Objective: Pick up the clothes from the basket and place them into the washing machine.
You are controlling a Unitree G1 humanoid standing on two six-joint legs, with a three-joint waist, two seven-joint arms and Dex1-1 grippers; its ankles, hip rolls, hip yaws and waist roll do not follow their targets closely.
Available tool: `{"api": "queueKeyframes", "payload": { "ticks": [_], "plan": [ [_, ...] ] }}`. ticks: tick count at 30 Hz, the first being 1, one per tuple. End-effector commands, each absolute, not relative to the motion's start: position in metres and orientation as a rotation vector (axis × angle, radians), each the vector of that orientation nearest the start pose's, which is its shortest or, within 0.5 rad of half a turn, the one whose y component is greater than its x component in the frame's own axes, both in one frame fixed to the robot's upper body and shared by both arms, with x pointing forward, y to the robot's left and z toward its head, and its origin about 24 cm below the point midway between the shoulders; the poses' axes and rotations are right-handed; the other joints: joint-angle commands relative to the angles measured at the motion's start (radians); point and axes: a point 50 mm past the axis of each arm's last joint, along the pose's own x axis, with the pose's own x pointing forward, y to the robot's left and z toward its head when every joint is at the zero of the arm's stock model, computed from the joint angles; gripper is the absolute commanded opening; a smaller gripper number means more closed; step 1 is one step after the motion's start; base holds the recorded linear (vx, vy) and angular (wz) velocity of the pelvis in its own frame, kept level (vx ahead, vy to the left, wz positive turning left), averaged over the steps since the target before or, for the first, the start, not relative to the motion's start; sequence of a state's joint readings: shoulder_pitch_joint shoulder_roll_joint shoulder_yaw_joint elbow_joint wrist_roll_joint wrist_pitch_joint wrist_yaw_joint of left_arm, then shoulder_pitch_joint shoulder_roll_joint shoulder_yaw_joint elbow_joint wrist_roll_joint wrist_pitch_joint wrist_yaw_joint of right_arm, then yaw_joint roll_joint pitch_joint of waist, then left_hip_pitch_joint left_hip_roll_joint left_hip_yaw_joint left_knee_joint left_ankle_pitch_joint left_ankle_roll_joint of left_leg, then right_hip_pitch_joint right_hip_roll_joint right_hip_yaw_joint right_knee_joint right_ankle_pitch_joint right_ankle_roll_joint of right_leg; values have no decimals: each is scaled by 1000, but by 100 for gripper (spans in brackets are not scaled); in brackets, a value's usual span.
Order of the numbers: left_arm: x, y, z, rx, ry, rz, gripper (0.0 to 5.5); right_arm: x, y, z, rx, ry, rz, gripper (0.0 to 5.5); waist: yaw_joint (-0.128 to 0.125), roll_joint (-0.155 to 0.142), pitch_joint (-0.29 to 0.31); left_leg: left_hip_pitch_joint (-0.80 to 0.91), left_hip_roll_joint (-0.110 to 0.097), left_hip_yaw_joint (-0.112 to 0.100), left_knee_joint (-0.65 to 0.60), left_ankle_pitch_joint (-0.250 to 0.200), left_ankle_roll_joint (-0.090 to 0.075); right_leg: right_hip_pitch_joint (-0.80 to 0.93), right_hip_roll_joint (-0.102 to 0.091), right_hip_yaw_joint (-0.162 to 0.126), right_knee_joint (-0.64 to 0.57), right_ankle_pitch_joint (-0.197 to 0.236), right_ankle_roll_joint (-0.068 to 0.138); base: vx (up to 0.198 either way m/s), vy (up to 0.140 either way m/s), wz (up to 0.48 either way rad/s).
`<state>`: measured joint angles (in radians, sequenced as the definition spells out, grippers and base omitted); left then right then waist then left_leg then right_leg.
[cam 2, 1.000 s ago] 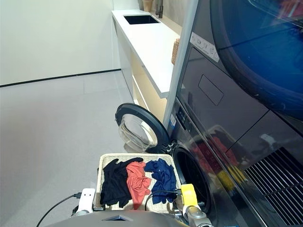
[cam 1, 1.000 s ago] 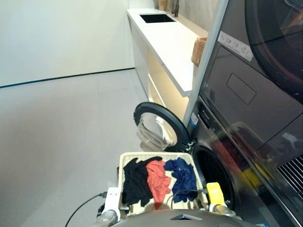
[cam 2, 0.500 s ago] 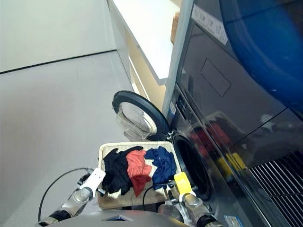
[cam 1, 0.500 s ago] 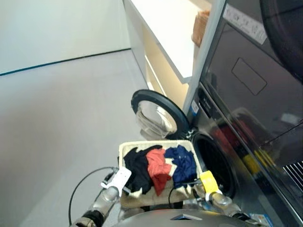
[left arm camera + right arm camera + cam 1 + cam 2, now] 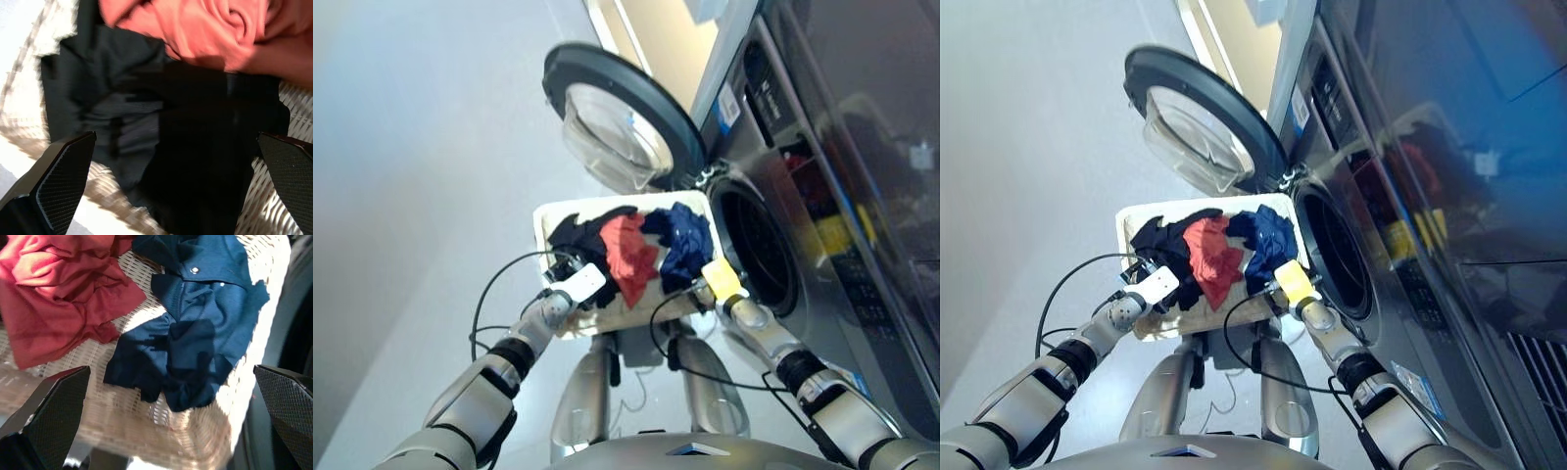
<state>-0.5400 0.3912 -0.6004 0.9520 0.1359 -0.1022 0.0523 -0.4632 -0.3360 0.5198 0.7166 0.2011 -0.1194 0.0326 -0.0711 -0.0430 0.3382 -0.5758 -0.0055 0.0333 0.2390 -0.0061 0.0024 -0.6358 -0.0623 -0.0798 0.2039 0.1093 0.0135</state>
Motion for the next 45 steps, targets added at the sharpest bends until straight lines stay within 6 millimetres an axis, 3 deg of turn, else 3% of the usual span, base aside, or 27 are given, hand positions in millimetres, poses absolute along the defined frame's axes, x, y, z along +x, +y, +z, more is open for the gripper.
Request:
{"api": "queueKeyframes", "payload": {
  "ticks": [1, 3, 4, 5, 13, 20, 25, 26, 27, 36, 41, 45],
  "plan": [
    [321, 197, -14, 816, 332, -210, 550, 312, -121, 25, -327, 57, 436, 550, -20, 5, -49, -119, 7, 10, 112, -43, 2, -69, -8, 16, 134, -102, 79, 0, 0, 0],
    [329, 202, -3, 808, 313, -173, 550, 315, -117, 34, -326, 16, 437, 550, -26, 3, -56, -189, 15, 14, 155, -55, 4, -130, -9, 19, 158, -106, 79, -25, 4, -4],
    [332, 207, 1, 811, 311, -149, 550, 317, -114, 42, -319, -15, 442, 550, -29, 6, -56, -212, 21, 8, 189, -94, 1, -156, -3, 26, 191, -134, 84, 0, 0, 0],
    [337, 211, 9, 813, 290, -127, 550, 320, -111, 55, -321, -71, 454, 550, -34, 7, -59, -252, 24, 6, 216, -104, 2, -196, -1, 29, 215, -138, 85, 50, 7, -92],
    [362, 241, 53, 788, 235, 46, 550, 320, -96, 101, -318, -279, 517, 550, -66, 18, -73, -471, 48, 1, 356, -144, -2, -407, -1, 33, 334, -164, 83, -11, 5, -77],
    [371, 262, 78, 769, 216, 169, 550, 316, -101, 106, -261, -304, 497, 550, -74, 26, -79, -570, 48, -2, 396, -151, 3, -509, 0, 25, 377, -168, 84, 0, 0, 0],
    [372, 268, 78, 756, 264, 196, 550, 311, -103, 97, -228, -268, 499, 550, -81, 26, -86, -610, 47, -4, 413, -150, 4, -549, 5, 22, 389, -161, 85, 0, 0, 0],
    [372, 267, 77, 754, 269, 194, 408, 311, -104, 95, -226, -256, 500, 550, -81, 28, -90, -614, 45, -7, 413, -149, 4, -553, 5, 21, 391, -161, 84, 0, 0, 0],
    [371, 265, 73, 750, 280, 184, 0, 310, -106, 90, -232, -236, 496, 550, -81, 29, -100, -616, 44, -8, 413, -148, 4, -555, 6, 19, 387, -159, 82, 0, 0, 0],
    [361, 251, 46, 692, 329, 118, 0, 307, -114, 76, -215, -175, 478, 550, -71, 40, -135, -566, 48, -12, 359, -131, 2, -513, 4, 19, 346, -142, 79, 0, 0, 0],
    [350, 226, 25, 608, 329, -5, 0, 304, -124, 59, -214, -99, 450, 550, -57, 53, -137, -454, 46, -5, 269, -105, -8, -414, -8, 21, 283, -122, 80, 0, 0, 0],
    [342, 206, 23, 493, 247, -95, 0, 299, -135, 46, -259, -48, 425, 550, -42, 60, -129, -342, 33, -1, 207, -87, -15, -301, -7, 26, 216, -108, 80, 0, 0, 0]
  ]
}}
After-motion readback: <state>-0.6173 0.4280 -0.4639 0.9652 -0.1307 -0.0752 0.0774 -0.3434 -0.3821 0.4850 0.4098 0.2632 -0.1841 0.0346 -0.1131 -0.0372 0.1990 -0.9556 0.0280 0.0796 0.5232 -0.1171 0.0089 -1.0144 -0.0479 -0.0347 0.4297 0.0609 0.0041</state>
